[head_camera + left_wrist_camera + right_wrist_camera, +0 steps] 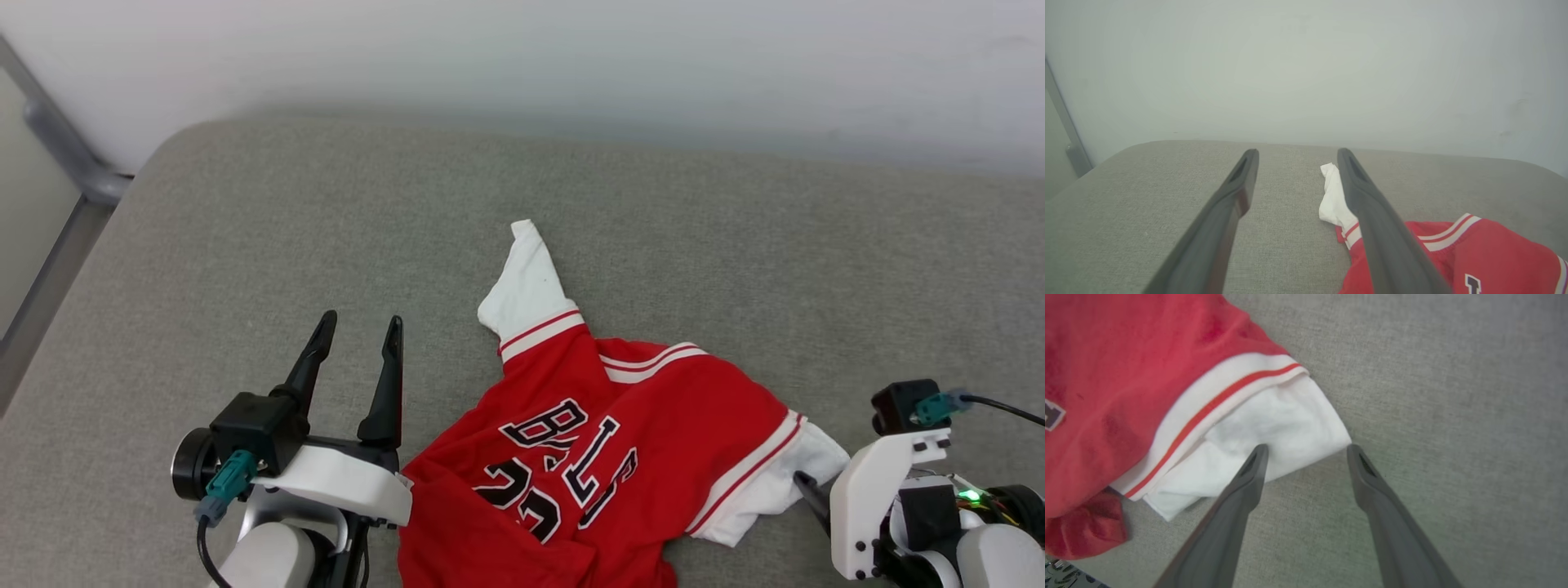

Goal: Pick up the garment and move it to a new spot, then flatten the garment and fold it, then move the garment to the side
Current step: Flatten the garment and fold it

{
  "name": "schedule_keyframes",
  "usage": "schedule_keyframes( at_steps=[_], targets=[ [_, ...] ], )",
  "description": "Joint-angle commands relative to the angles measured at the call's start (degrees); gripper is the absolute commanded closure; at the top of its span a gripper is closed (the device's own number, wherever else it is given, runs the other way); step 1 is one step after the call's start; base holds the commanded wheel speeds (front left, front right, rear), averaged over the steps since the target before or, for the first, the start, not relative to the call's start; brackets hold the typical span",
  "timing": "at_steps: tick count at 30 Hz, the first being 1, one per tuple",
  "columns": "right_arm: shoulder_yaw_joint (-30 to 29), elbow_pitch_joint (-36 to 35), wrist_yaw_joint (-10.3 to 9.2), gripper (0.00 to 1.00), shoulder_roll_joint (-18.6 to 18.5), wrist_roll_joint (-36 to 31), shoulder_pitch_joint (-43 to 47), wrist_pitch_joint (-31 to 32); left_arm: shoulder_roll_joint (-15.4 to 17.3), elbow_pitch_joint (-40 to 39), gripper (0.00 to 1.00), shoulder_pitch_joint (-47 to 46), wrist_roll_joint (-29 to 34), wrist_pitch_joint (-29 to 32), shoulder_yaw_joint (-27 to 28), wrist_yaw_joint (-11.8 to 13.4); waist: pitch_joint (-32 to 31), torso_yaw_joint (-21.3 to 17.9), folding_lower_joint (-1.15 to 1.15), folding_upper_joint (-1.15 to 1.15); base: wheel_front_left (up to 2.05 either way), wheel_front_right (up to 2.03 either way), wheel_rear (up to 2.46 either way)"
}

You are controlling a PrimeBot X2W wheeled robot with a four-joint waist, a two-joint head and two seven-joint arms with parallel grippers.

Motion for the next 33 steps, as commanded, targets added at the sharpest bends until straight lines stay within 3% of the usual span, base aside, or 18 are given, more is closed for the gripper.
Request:
schedule_keyframes(
  at_steps=[1, 10, 11, 12, 13, 17, 22, 27, 33],
  targets=[
    [0.4, 1.0, -0.03, 0.00, -0.5, 0.3, -1.0, 0.3, -0.5, 0.1, 0.00, -0.6, 0.6, -0.1, 0.4, -0.4, 1.1, 0.9, 0.00, 0.00, 0.00, 0.00, 0.00],
    [3.6, 13.4, -0.02, 0.00, 0.3, 2.9, -1.4, 4.0, -3.2, 1.4, 0.00, -0.8, 3.1, -0.1, 3.3, -3.0, 3.3, 1.5, 0.00, 0.00, 0.00, 0.00, 0.00],
    [4.0, 14.7, -0.02, 0.25, 0.5, 3.6, -0.9, 4.9, -3.5, 1.6, 0.00, -0.7, 3.2, -0.1, 3.6, -3.4, 3.3, 1.5, 0.00, 0.00, 0.00, 0.00, 0.00],
    [4.2, 15.7, -0.01, 0.66, 0.8, 4.3, -0.5, 5.8, -3.8, 1.8, 0.00, -0.6, 3.6, -0.1, 3.8, -3.5, 3.3, 1.5, 0.00, 0.00, 0.00, 0.00, 0.00],
    [4.5, 16.4, -0.01, 1.00, 0.9, 4.8, -0.3, 6.5, -4.0, 2.0, 0.00, -0.4, 3.7, -0.1, 4.1, -3.8, 3.2, 1.5, 0.00, 0.00, 0.00, 0.00, 0.00],
    [4.3, 16.5, -0.05, 1.00, -0.2, 5.2, -0.8, 5.5, -4.6, 2.9, 0.00, 0.6, 4.5, -0.1, 5.1, -4.5, 2.3, 1.2, 0.00, 0.00, 0.00, 0.00, 0.00],
    [1.7, 11.8, -0.07, 1.00, -1.4, 3.8, -2.5, -0.8, -5.0, 4.3, 0.00, 1.3, 4.3, -0.1, 6.2, -5.3, 0.4, 0.5, 0.00, 0.00, 0.00, 0.00, 0.00],
    [-0.5, 5.8, -0.04, 1.00, -1.5, 1.9, -2.0, -5.5, -3.7, 5.9, 0.00, 1.0, 3.7, 0.7, 6.9, -5.4, -1.4, -1.4, 0.00, 0.00, 0.00, 0.00, 0.00],
    [-2.8, -1.1, -0.05, 1.00, -0.9, -0.3, 0.3, -6.9, -1.2, 5.5, 0.00, -2.3, 2.8, 4.6, 7.8, -6.3, -2.3, -4.5, 0.00, 0.00, 0.00, 0.00, 0.00]
  ],
)
